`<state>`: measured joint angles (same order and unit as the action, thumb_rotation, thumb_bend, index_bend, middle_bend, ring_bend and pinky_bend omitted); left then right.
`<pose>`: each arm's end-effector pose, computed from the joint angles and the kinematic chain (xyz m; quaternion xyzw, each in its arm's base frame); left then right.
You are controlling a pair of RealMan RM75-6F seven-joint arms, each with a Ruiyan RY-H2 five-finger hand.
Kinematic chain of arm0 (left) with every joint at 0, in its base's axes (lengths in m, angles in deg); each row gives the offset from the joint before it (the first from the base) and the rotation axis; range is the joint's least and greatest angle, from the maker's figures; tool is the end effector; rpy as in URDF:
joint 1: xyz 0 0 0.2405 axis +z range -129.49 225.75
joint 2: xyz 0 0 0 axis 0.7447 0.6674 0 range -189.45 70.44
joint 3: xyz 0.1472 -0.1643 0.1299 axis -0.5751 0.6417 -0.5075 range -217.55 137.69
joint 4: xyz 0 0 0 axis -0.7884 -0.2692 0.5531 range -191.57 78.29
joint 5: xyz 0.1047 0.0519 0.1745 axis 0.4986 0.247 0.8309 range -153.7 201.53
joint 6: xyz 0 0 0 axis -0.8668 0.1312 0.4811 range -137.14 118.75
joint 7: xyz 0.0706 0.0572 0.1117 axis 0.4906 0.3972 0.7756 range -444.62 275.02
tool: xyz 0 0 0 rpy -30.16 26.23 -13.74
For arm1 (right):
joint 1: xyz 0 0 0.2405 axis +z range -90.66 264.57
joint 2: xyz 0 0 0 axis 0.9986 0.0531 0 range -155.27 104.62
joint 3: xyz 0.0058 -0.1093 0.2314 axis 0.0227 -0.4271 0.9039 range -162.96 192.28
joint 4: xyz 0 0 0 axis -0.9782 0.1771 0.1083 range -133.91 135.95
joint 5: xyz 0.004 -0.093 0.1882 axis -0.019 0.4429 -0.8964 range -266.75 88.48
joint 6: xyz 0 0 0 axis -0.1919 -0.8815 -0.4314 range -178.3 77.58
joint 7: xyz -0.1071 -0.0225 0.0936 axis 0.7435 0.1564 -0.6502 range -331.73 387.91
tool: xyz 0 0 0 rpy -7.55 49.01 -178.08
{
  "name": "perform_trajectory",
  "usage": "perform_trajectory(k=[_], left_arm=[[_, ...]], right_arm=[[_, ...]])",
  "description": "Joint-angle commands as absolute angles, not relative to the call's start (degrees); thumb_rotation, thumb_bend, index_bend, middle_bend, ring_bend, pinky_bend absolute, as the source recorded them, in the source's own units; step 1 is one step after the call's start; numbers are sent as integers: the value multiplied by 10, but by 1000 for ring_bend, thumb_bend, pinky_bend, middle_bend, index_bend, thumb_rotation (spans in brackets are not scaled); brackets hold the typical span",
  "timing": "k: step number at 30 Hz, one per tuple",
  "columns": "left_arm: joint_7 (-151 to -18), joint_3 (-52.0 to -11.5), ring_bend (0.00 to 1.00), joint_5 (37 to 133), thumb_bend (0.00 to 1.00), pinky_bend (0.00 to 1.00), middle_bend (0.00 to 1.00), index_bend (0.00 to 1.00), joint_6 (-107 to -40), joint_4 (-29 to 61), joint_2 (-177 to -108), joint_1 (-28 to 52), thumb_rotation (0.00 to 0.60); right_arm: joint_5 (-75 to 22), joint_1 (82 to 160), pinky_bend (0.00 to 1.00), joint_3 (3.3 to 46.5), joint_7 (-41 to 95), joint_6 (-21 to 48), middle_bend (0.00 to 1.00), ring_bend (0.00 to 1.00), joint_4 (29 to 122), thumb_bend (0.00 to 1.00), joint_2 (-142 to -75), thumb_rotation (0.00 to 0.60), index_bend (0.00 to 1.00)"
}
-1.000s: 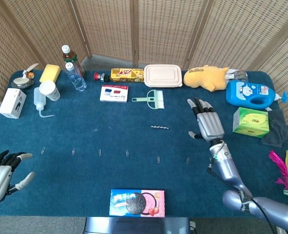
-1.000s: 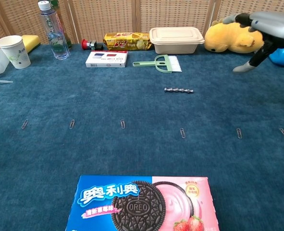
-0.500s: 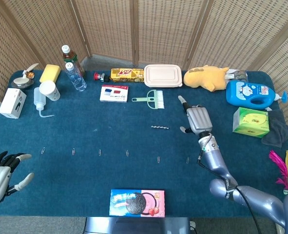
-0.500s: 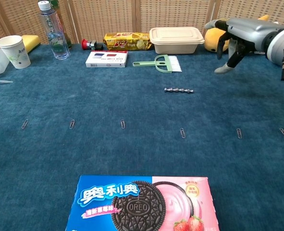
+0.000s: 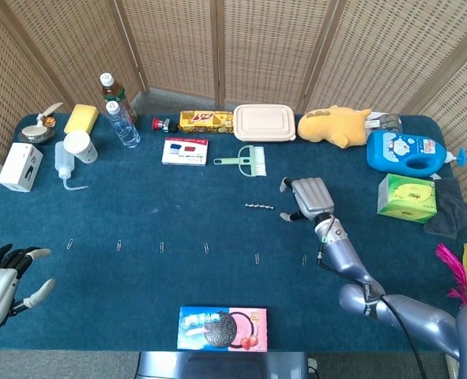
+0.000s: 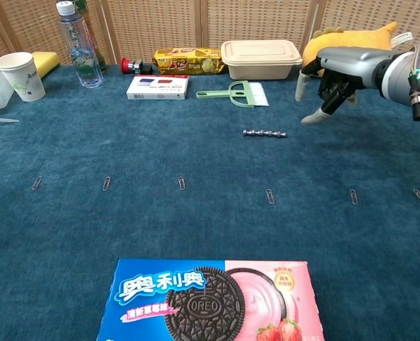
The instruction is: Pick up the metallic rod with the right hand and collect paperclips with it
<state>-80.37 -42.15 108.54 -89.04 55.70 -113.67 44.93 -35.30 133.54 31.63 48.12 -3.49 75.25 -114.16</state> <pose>-0.2706 0.1477 0.1603 -0.5994 -0.4807 -0.3486 0.5368 -0.1596 -0.4057 0.0057 0.7062 -0.4096 0.3443 0.4635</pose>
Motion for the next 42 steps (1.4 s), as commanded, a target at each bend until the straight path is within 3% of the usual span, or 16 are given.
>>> perform_trajectory(k=[1, 13, 23, 30, 42], left_arm=[[-805, -422, 174, 1086, 236, 36, 211, 215, -892, 556, -1137, 450, 3], [-809, -423, 174, 1091, 236, 36, 211, 215, -898, 555, -1135, 452, 2], [-811, -423, 174, 1094, 236, 36, 211, 215, -899, 553, -1135, 452, 3], [-814, -424, 174, 1095, 236, 36, 211, 215, -904, 551, -1130, 455, 5], [-813, -423, 174, 1095, 237, 36, 210, 215, -901, 553, -1133, 452, 5]], right_arm=[[-374, 1343, 691, 313, 498, -36, 914, 875, 759, 210, -1138, 503, 433], [-398, 1359, 688, 308, 528, 2, 900, 865, 753, 360, -1163, 527, 461], [-404, 1370, 688, 302, 542, 10, 891, 856, 733, 360, -1189, 523, 439], [-441, 1379, 688, 304, 556, 3, 890, 857, 689, 361, -1218, 535, 509], [-454, 1392, 688, 308, 574, 5, 891, 857, 682, 361, -1238, 536, 501]])
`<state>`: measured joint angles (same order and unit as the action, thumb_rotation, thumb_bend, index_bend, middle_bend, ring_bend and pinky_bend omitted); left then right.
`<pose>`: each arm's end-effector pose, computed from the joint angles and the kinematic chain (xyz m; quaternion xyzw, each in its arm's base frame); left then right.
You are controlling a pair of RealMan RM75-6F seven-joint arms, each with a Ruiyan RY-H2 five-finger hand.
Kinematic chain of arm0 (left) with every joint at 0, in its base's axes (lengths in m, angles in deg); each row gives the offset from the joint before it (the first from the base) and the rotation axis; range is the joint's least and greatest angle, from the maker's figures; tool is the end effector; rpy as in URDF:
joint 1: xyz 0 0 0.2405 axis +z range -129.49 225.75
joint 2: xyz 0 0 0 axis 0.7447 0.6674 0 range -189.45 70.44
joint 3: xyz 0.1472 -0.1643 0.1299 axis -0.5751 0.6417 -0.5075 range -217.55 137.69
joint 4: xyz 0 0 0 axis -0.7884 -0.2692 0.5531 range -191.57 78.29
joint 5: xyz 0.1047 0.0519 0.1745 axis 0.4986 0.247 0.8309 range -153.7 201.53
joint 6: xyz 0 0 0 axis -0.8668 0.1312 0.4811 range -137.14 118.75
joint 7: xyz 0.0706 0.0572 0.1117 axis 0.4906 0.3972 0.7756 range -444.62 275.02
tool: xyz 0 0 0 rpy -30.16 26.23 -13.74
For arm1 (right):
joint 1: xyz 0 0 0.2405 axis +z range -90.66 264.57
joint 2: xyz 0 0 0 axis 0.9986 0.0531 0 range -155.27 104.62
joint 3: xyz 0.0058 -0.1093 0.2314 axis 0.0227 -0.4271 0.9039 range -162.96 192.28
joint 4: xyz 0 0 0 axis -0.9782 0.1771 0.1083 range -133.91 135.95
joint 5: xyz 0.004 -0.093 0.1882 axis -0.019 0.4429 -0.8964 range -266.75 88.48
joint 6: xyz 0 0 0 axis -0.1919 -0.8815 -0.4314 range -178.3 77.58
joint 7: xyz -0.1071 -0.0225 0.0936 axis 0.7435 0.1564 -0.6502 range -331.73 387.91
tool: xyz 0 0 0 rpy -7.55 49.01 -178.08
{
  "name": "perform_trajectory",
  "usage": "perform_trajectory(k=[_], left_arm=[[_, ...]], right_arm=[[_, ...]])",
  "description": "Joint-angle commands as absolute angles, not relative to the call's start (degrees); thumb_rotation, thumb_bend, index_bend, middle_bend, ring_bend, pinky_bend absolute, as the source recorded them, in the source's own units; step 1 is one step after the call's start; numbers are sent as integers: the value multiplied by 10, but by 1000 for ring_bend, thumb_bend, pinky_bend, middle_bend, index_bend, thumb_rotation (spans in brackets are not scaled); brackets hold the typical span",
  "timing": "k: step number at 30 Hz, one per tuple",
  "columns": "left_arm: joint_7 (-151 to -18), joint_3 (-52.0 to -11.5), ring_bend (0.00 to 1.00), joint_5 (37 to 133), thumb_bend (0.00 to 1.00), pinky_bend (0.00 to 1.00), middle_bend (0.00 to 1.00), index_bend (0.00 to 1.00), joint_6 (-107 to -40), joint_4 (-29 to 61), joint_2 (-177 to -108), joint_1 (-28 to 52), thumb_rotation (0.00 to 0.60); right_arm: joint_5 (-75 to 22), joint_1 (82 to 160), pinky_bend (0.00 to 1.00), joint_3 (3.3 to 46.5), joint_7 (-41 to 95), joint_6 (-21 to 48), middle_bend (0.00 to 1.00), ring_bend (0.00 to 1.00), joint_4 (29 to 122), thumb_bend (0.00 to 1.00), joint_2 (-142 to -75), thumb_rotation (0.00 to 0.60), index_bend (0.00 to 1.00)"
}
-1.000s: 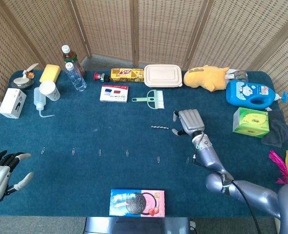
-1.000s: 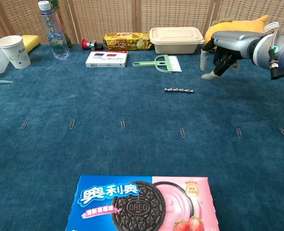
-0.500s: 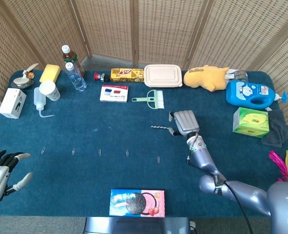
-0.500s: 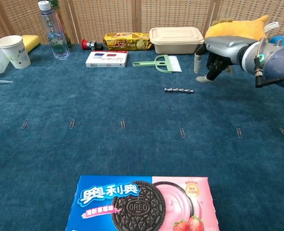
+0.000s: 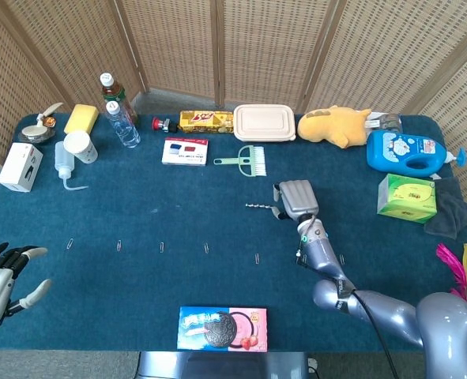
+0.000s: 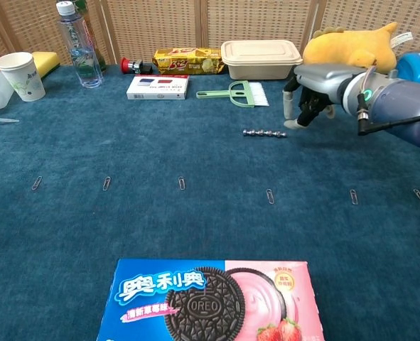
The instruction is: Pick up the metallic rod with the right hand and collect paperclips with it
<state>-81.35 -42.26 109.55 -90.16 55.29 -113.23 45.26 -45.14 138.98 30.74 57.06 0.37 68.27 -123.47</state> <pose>-0.2708 0.1465 0.1648 -0.5979 -0.4747 -0.3559 0.5390 -0.1406 -0.4121 -0.0361 0.6997 -0.4069 0.3181 0.4935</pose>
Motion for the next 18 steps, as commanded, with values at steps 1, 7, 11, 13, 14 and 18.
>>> perform_trajectory(k=[1, 7, 11, 13, 14, 18], left_arm=[[-813, -423, 174, 1095, 237, 36, 210, 215, -901, 552, -1133, 452, 5], [-815, -423, 174, 1094, 236, 36, 211, 215, -901, 550, -1133, 452, 4], [-816, -423, 174, 1094, 236, 36, 211, 215, -901, 550, -1133, 453, 2], [-816, -423, 174, 1093, 237, 36, 211, 215, -900, 549, -1133, 453, 3], [-816, -423, 174, 1093, 237, 36, 211, 215, -900, 549, -1133, 453, 3], [-817, -423, 174, 1091, 237, 36, 211, 215, -901, 547, -1133, 453, 2]], right_arm=[[-456, 1393, 688, 308, 577, 4, 891, 857, 680, 361, -1240, 537, 500], [-469, 1402, 688, 307, 591, 0, 891, 857, 664, 362, -1256, 538, 496], [-473, 1408, 688, 308, 597, -2, 890, 857, 650, 361, -1268, 539, 496], [-476, 1410, 688, 308, 599, -4, 890, 857, 642, 361, -1273, 539, 496], [-477, 1411, 688, 309, 600, -5, 890, 857, 637, 361, -1277, 539, 495], [-481, 1415, 688, 309, 605, -8, 887, 857, 620, 361, -1286, 539, 489]])
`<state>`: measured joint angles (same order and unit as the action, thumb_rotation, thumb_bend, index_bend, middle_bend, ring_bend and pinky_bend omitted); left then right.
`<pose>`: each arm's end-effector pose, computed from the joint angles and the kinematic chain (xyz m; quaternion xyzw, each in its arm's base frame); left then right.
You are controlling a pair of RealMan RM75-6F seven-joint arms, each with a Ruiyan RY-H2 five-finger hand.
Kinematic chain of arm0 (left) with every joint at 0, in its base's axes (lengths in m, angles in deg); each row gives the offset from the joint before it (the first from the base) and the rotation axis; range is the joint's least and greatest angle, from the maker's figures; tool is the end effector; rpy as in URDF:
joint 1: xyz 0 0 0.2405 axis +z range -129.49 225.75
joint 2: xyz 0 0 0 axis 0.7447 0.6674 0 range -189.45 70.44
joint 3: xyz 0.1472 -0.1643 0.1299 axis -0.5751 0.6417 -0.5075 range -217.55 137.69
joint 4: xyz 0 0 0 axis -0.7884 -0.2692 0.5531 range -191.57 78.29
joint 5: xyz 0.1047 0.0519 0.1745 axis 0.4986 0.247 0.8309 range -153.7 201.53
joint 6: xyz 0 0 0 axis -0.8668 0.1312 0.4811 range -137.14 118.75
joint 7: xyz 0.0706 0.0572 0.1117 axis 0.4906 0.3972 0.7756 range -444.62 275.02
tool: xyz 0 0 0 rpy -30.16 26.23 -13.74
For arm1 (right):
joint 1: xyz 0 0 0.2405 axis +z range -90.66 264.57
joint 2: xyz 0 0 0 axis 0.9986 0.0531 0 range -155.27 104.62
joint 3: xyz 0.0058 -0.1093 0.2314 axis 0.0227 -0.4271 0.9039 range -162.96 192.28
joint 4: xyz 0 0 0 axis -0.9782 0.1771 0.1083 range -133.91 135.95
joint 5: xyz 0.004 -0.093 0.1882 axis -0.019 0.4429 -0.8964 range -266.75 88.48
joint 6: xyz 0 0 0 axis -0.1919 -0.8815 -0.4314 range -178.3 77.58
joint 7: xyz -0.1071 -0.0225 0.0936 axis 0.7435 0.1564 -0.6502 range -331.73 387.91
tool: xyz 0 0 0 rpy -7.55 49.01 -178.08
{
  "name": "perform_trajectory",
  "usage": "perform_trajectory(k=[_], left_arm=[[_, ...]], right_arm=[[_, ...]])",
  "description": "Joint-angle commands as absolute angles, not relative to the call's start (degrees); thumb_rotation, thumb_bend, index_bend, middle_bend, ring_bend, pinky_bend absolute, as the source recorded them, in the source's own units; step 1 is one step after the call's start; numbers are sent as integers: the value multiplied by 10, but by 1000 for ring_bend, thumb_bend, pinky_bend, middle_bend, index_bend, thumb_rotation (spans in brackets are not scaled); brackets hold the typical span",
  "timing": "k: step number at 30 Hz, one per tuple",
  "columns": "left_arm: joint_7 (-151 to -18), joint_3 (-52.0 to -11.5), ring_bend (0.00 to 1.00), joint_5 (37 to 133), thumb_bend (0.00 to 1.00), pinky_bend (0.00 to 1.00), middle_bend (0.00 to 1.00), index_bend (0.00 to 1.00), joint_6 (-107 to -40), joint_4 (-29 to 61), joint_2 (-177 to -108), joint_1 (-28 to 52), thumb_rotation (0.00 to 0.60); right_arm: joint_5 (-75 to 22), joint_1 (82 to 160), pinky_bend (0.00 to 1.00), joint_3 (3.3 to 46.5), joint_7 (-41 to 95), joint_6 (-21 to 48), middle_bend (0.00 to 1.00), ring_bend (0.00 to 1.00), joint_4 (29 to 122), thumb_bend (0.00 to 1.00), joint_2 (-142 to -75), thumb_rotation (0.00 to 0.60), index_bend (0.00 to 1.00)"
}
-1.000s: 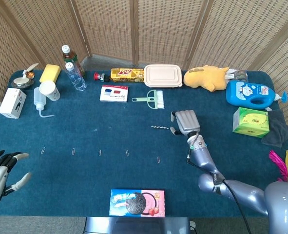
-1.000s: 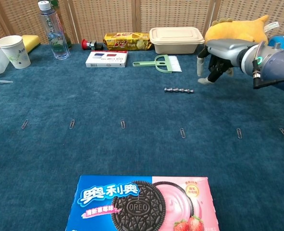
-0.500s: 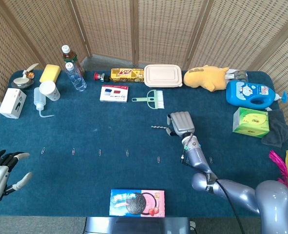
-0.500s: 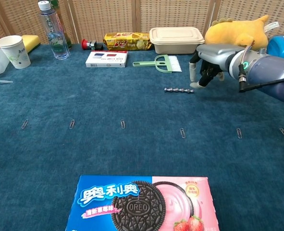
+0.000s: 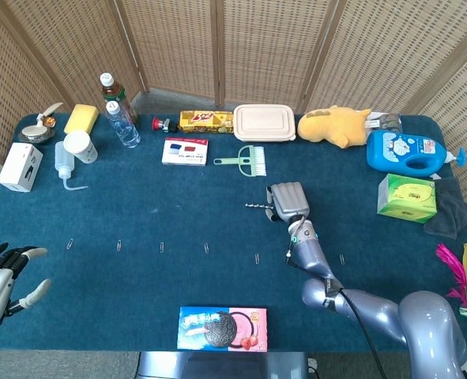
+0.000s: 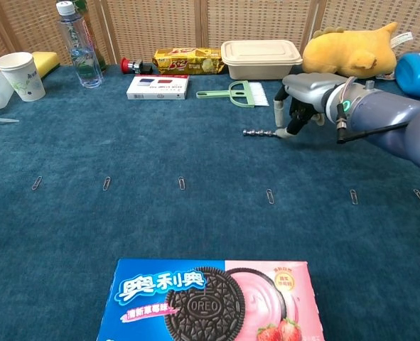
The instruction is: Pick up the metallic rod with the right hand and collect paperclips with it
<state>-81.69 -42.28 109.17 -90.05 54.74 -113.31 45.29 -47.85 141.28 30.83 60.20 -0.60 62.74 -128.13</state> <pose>-0.2739 0.1462 0.1650 -0.5963 -0.4764 -0.3530 0.5411 -0.1348 -0.4160 -0.0577 0.7065 -0.4018 0.2973 0.5010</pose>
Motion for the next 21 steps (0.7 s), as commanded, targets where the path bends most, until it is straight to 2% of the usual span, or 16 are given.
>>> perform_trajectory(k=[1, 21], left_arm=[[-818, -422, 174, 1091, 237, 36, 211, 215, -901, 546, -1133, 453, 2], [-825, -423, 174, 1087, 236, 36, 211, 209, -900, 539, -1134, 455, 2]], right_arm=[[-482, 1415, 688, 309, 604, -9, 886, 857, 617, 361, -1288, 539, 487], [-494, 1423, 690, 316, 621, -19, 883, 857, 589, 362, -1306, 540, 501]])
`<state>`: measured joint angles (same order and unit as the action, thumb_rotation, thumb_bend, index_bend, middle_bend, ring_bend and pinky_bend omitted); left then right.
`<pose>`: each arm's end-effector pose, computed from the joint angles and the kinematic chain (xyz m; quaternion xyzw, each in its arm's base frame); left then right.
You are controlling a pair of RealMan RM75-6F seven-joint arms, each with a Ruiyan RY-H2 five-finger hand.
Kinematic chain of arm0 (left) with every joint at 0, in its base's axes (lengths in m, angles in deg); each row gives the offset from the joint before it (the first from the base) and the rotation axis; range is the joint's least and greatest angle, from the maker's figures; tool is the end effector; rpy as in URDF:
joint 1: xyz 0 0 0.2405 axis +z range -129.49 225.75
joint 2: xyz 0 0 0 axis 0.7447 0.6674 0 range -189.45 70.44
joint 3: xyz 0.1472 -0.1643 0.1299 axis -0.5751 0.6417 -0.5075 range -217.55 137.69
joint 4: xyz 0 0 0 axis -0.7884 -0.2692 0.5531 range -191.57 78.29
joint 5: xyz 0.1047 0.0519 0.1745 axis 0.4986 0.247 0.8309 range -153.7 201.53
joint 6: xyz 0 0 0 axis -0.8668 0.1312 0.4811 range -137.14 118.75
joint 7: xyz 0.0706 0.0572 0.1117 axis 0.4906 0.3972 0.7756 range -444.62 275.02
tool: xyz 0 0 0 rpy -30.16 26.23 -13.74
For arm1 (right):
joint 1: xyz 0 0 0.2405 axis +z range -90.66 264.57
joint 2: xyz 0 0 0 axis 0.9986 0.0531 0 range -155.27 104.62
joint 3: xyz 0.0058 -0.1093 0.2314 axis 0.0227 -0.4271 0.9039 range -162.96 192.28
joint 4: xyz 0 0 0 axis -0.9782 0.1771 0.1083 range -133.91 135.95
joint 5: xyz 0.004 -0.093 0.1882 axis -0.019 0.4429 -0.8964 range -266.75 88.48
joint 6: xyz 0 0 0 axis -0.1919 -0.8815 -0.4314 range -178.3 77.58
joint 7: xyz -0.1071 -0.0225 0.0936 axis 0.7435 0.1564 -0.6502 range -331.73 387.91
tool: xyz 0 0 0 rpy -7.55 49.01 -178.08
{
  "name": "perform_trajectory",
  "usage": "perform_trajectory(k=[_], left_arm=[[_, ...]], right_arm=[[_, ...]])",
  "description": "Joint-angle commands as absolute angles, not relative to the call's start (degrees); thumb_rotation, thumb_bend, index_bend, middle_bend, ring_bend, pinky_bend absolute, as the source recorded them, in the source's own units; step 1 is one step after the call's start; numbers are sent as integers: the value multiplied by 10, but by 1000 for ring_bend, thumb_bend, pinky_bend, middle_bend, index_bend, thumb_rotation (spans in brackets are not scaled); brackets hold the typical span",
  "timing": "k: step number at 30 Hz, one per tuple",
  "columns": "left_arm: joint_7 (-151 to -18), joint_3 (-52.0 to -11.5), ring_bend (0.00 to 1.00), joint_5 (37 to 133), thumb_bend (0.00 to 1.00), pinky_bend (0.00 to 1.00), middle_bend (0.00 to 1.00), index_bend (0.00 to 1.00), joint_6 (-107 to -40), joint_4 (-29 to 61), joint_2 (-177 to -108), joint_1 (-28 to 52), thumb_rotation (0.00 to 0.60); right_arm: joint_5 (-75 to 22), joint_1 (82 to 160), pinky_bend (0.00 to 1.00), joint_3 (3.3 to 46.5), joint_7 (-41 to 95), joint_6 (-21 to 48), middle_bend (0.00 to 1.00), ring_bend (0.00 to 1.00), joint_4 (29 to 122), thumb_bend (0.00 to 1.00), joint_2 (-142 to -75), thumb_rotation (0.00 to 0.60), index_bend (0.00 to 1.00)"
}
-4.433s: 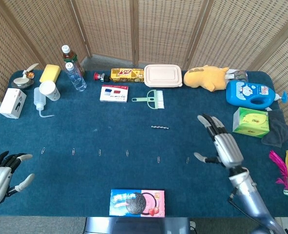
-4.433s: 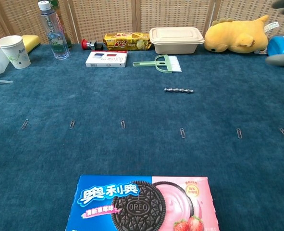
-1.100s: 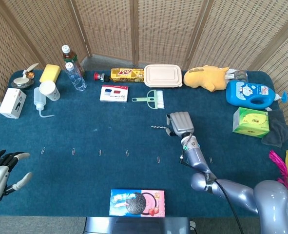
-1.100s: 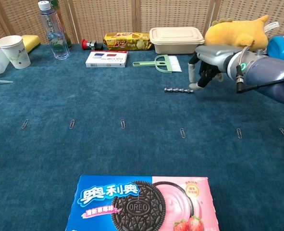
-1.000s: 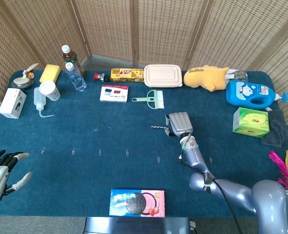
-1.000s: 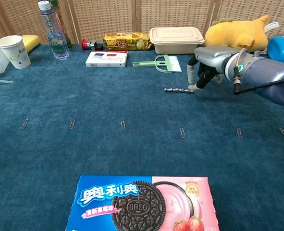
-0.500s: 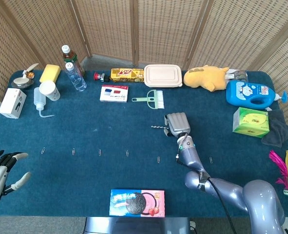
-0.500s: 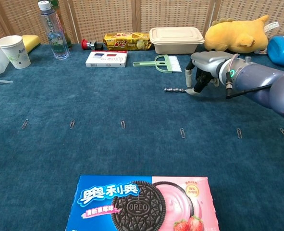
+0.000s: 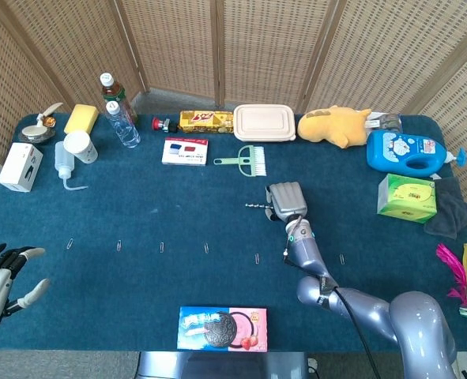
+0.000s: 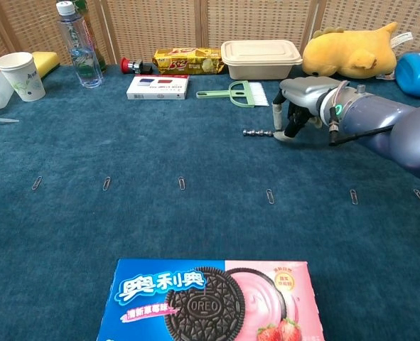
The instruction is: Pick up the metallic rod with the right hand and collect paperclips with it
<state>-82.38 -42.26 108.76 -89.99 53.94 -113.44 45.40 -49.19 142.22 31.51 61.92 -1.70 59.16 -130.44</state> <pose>-0.2781 0.1458 0.1655 -0.5931 -0.4791 -0.3508 0.5437 -0.1346 -0.4203 -0.0662 0.7071 -0.4007 0.2848 0.5082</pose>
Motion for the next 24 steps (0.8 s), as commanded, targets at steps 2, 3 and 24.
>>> perform_trajectory(k=[2, 3, 24], left_arm=[[-825, -423, 174, 1087, 236, 36, 211, 209, -900, 538, -1134, 455, 2], [-825, -423, 174, 1087, 236, 36, 211, 209, -900, 538, -1134, 455, 2], [-830, -423, 174, 1086, 237, 36, 211, 195, -901, 532, -1135, 456, 4]], right_arm=[[-495, 1424, 690, 316, 622, -20, 883, 857, 586, 361, -1307, 541, 503], [-495, 1424, 690, 317, 622, -20, 883, 857, 585, 361, -1307, 541, 504], [-514, 1433, 690, 322, 642, -32, 883, 858, 569, 362, -1316, 543, 550]])
